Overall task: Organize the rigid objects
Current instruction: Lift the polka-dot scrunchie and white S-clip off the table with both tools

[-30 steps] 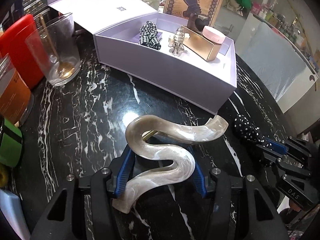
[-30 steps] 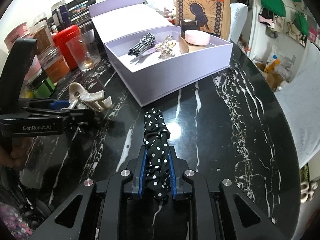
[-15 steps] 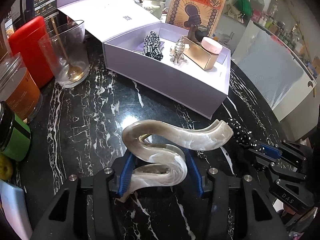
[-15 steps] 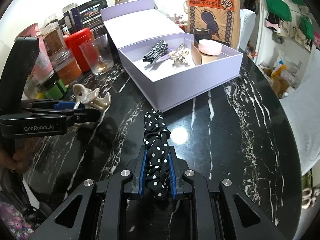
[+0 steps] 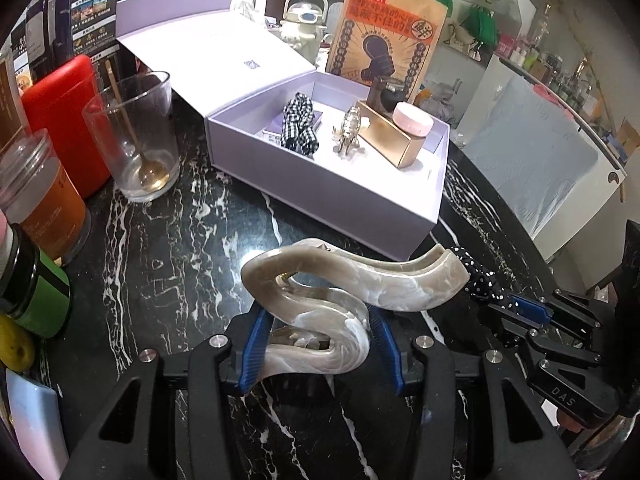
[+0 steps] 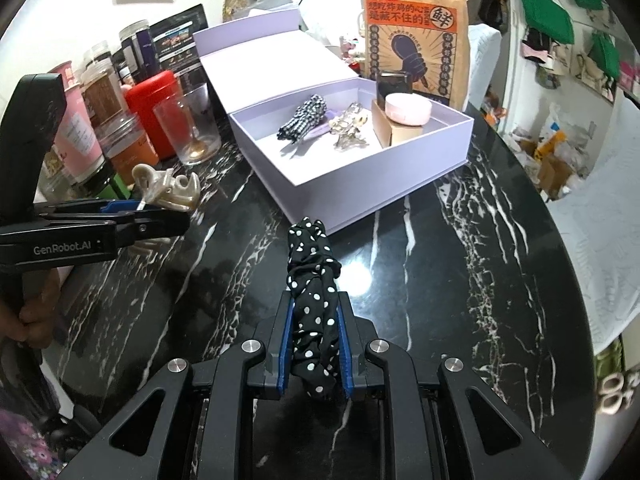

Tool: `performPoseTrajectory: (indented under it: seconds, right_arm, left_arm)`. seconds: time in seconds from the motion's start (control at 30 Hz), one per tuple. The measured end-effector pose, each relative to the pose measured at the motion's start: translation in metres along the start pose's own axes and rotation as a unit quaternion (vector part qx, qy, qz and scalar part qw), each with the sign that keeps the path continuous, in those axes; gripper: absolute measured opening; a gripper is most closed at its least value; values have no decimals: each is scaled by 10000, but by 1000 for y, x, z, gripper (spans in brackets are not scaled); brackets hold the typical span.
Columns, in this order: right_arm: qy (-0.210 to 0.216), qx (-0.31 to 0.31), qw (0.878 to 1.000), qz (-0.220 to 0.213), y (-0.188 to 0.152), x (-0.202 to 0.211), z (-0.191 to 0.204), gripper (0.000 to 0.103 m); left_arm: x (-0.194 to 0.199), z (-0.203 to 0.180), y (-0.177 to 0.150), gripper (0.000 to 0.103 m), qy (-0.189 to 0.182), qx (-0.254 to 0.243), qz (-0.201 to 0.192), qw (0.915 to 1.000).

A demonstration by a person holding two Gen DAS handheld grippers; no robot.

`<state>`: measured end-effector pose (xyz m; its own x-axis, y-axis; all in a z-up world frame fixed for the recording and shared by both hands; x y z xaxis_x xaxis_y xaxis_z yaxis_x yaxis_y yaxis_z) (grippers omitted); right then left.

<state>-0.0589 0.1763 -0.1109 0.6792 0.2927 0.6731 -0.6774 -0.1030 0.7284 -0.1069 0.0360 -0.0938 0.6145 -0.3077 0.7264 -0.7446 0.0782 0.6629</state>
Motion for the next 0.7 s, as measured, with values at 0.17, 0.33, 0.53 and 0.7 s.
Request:
performPoseTrajectory:
  seconds: [0.17, 0.33, 0.53, 0.7]
  right_arm:
    - [-39, 36, 9999, -95, 7, 6, -1, 19]
    - [-54, 129, 9997, -222, 16, 13, -2, 19]
    - [37, 261, 9991, -339, 30, 19, 1, 19]
    - [48, 406, 9980, -477, 46, 25, 3, 19]
  left_arm:
    - [7, -2, 8, 48, -33, -16, -112, 9999]
    - [13, -5, 18, 48, -96, -55, -234, 9997]
    - [20, -11, 34, 48, -196, -111, -387, 9990]
    - [24, -17, 50, 48, -195, -241, -558, 9980]
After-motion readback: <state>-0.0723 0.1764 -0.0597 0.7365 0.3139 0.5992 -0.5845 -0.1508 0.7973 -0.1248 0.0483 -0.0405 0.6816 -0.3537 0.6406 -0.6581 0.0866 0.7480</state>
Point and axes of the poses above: each gripper's, at about its wrist camera, not at the fingertips, and x roughly against the way its jaws point, z to its left, y to its top, the point moved 6 cm from there along -x, roughly the way its jaws point, and after that the axes turned 6 degrees about -z, right-handed, at the moved point
